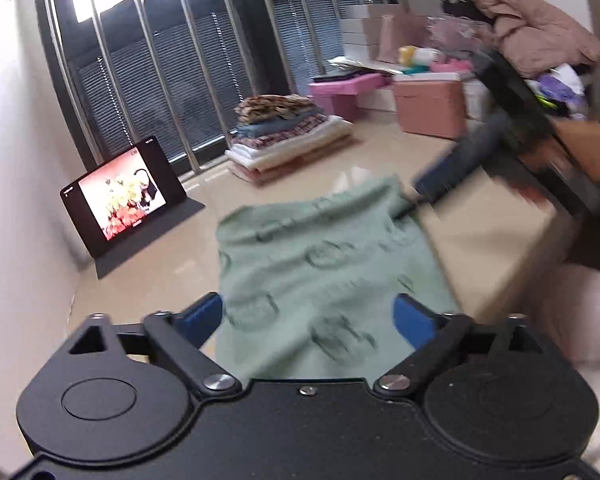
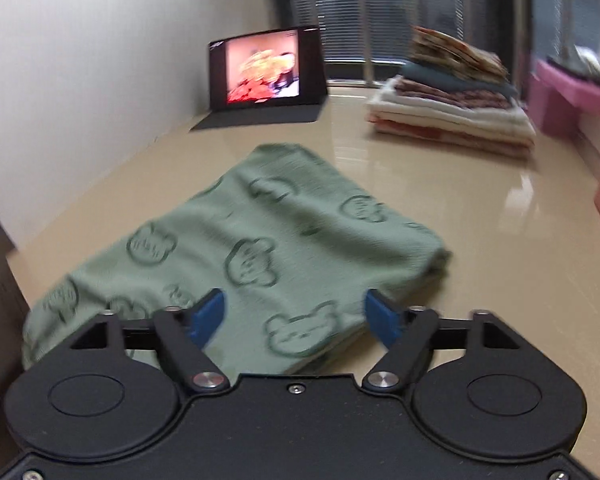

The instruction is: Fold clothes

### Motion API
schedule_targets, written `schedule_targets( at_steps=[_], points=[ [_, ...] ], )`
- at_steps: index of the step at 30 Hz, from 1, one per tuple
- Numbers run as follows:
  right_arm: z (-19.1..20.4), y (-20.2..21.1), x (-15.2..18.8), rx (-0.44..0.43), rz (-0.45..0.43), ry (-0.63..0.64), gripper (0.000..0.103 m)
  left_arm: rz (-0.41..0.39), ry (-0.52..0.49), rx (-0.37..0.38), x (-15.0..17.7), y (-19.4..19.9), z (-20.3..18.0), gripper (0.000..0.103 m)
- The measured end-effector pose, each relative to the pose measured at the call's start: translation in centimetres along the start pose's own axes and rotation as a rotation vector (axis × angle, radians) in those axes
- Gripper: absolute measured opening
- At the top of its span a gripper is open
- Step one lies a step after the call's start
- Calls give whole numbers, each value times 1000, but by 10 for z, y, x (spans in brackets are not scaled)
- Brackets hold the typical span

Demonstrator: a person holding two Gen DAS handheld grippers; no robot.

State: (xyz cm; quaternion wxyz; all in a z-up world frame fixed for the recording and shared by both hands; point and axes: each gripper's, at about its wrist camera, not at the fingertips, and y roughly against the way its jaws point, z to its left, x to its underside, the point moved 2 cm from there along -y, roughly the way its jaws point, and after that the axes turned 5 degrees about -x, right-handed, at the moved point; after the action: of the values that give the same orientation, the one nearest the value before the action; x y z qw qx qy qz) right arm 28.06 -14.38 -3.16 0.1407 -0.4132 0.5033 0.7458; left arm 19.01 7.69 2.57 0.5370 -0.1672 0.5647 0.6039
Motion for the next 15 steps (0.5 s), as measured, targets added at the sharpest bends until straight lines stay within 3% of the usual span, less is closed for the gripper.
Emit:
schedule_targets(
  at_steps=[2, 3, 4, 5, 6, 7, 10, 15],
  points=[
    [16, -9, 9, 65, 11, 60, 83, 12, 18, 6, -10, -26, 5, 94],
    [22, -13, 12, 94, 22, 81, 82, 26, 22, 1, -14, -40, 7, 89],
    [25, -16, 16, 118, 33, 86, 76, 50, 20, 9, -15, -55, 7, 72],
    [28, -20, 20, 141, 45, 90, 69, 78, 14, 24, -16, -69, 6, 62],
    [29, -23, 23, 157, 58, 88, 49, 109, 11, 38, -13, -83, 6, 45],
    [27, -27, 26, 151, 73, 67, 34, 141, 10, 50, -10, -95, 5, 34],
    [17, -31, 34, 112, 82, 31, 34, 205, -9, 52, 4, -128, 1, 33],
    [0, -35, 28, 88, 97, 26, 32, 240, 85, 44, 18, -146, 5, 33]
  ],
)
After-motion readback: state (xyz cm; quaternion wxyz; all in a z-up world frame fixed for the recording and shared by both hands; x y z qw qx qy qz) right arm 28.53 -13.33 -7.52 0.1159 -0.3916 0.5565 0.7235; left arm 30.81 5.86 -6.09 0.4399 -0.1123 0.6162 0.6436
